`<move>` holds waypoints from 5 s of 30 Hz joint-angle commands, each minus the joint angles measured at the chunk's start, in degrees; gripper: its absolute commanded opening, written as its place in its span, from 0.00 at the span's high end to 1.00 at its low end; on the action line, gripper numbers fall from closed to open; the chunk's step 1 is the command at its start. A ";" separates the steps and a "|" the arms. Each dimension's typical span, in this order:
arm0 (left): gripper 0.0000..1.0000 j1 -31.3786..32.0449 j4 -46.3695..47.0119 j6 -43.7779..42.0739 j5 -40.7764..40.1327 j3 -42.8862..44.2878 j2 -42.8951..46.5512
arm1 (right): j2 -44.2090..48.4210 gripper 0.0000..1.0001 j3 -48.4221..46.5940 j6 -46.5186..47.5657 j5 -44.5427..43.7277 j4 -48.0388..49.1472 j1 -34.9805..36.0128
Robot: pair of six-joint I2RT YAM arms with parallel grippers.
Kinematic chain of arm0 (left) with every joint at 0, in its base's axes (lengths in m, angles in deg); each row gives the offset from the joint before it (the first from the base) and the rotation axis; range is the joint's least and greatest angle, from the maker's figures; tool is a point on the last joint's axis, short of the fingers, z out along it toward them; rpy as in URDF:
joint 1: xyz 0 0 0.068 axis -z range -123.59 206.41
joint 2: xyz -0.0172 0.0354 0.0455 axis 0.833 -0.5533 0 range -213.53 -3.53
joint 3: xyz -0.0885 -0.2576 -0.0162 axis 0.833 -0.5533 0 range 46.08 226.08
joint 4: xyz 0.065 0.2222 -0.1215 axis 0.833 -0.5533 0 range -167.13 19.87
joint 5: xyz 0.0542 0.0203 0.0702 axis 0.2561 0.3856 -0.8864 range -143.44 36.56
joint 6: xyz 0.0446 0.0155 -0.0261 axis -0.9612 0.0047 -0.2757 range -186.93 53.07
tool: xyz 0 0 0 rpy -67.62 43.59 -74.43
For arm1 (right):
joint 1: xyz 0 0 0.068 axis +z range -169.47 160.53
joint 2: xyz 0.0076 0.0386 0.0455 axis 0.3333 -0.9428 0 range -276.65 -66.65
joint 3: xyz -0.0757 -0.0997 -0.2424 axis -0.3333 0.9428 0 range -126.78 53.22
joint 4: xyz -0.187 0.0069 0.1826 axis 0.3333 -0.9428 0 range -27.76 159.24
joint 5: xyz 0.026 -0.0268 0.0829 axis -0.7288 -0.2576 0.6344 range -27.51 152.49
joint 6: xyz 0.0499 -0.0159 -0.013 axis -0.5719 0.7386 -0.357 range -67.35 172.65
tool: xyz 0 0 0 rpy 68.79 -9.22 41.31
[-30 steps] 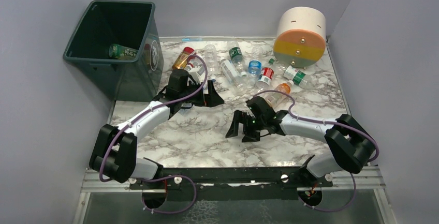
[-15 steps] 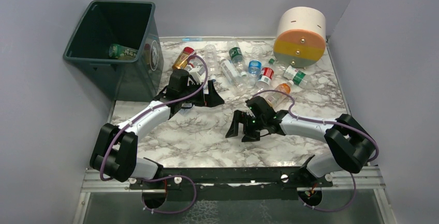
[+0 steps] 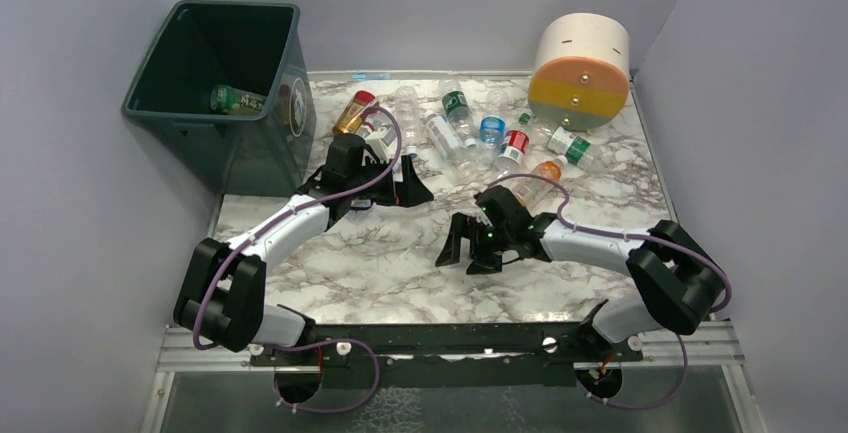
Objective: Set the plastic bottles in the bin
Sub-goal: Pick up the plastic bottle at the center of the board.
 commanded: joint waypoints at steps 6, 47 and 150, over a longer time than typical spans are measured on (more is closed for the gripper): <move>0.01 0.19 1.74 -1.09 -0.87 -0.53 -0.33 | -0.64 0.03 -1.31 -0.38 0.91 1.36 0.18; 0.01 19.65 -10.82 2.27 -13.69 5.21 12.87 | 13.46 0.01 -19.00 8.48 -28.21 -25.97 -30.46; 0.01 24.31 -4.56 1.17 -10.78 5.80 1.50 | 12.90 0.43 -5.07 18.64 -8.34 -9.28 -37.29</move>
